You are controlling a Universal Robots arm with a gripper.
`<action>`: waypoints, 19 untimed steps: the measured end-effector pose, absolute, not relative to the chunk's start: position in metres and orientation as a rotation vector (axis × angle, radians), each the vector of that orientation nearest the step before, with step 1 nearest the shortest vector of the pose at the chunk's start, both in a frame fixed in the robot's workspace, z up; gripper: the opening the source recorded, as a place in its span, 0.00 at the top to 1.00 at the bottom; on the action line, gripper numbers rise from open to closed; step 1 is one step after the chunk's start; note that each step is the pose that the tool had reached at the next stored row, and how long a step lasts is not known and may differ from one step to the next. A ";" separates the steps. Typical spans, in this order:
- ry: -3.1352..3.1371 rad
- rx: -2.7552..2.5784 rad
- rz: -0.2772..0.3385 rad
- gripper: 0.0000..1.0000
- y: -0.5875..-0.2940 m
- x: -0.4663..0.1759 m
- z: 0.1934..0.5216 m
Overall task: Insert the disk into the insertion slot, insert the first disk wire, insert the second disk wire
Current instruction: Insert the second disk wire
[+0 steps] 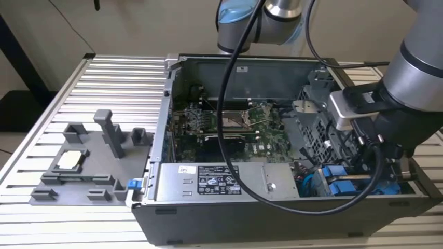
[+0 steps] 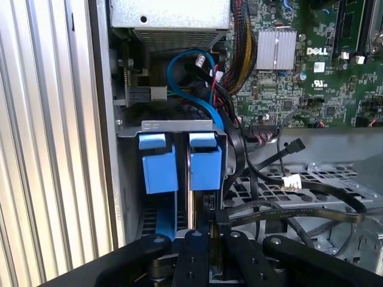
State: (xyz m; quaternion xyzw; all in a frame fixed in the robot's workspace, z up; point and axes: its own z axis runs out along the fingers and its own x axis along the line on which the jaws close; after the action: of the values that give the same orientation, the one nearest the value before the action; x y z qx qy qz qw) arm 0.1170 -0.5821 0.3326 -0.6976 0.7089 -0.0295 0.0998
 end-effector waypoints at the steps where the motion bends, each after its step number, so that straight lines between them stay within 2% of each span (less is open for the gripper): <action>1: 2.096 -2.062 -0.087 0.84 -0.582 0.117 0.332; 4: 2.095 -2.062 -0.086 0.83 -0.582 0.117 0.332; 5: 2.095 -2.062 -0.086 0.76 -0.582 0.117 0.332; 19: 2.095 -2.062 -0.085 0.76 -0.582 0.117 0.370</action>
State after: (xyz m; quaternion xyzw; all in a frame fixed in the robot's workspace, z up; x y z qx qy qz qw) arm 0.1170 -0.5825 0.3699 -0.6976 0.7089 -0.0288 0.1003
